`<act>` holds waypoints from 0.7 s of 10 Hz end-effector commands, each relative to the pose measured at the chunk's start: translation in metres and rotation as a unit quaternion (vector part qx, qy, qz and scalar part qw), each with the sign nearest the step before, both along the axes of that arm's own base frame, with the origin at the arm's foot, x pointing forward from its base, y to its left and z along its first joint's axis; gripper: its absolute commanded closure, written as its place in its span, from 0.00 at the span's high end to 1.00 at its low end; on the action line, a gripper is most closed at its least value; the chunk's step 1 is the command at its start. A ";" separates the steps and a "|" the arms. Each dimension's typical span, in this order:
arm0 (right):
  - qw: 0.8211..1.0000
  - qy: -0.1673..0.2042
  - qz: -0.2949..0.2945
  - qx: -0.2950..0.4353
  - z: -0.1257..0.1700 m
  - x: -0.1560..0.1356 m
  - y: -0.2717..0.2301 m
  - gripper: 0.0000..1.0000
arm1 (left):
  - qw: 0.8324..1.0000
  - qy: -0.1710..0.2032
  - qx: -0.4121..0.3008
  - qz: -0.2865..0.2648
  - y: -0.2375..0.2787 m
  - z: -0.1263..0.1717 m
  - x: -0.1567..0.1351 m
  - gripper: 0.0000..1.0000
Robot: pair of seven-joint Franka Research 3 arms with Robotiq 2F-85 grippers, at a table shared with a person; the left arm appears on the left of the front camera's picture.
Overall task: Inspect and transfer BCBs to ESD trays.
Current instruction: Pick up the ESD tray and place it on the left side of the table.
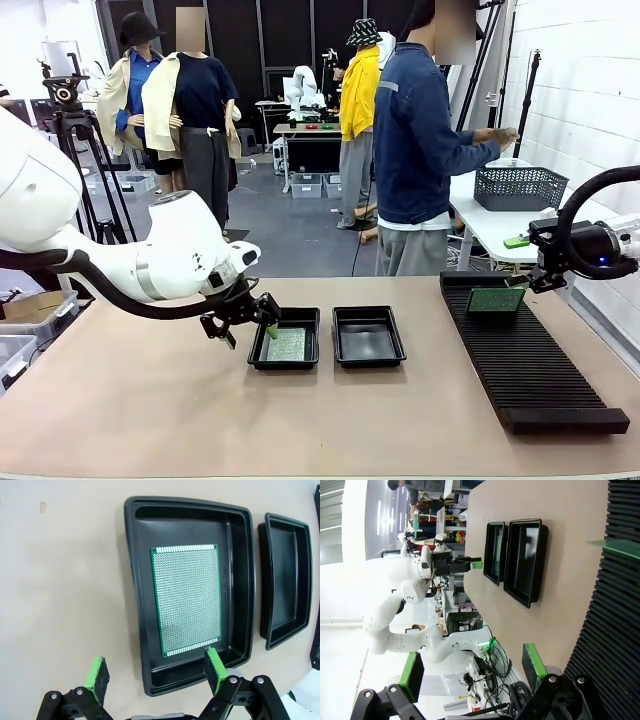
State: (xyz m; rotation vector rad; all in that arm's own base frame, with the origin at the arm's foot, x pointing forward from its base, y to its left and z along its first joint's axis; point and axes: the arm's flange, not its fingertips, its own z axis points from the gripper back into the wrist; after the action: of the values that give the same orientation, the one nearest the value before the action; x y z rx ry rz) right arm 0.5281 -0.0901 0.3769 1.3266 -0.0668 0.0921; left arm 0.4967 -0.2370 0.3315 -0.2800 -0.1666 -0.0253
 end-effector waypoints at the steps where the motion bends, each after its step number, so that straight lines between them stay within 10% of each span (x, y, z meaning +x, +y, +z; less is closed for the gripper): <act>1: 1.000 0.004 -0.009 0.002 0.001 0.000 0.002 1.00 | 1.000 0.008 0.012 -0.002 -0.010 0.002 0.004 1.00; 7: 1.000 0.004 -0.009 0.002 0.001 0.000 0.002 1.00 | 0.999 0.030 0.012 -0.011 -0.015 -0.007 0.011 0.75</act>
State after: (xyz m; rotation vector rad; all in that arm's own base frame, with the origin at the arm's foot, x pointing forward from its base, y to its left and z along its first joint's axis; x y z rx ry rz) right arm 0.5281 -0.0902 0.3769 1.3266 -0.0668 0.0920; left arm 0.5027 -0.2477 0.3229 -0.2741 -0.1170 -0.0493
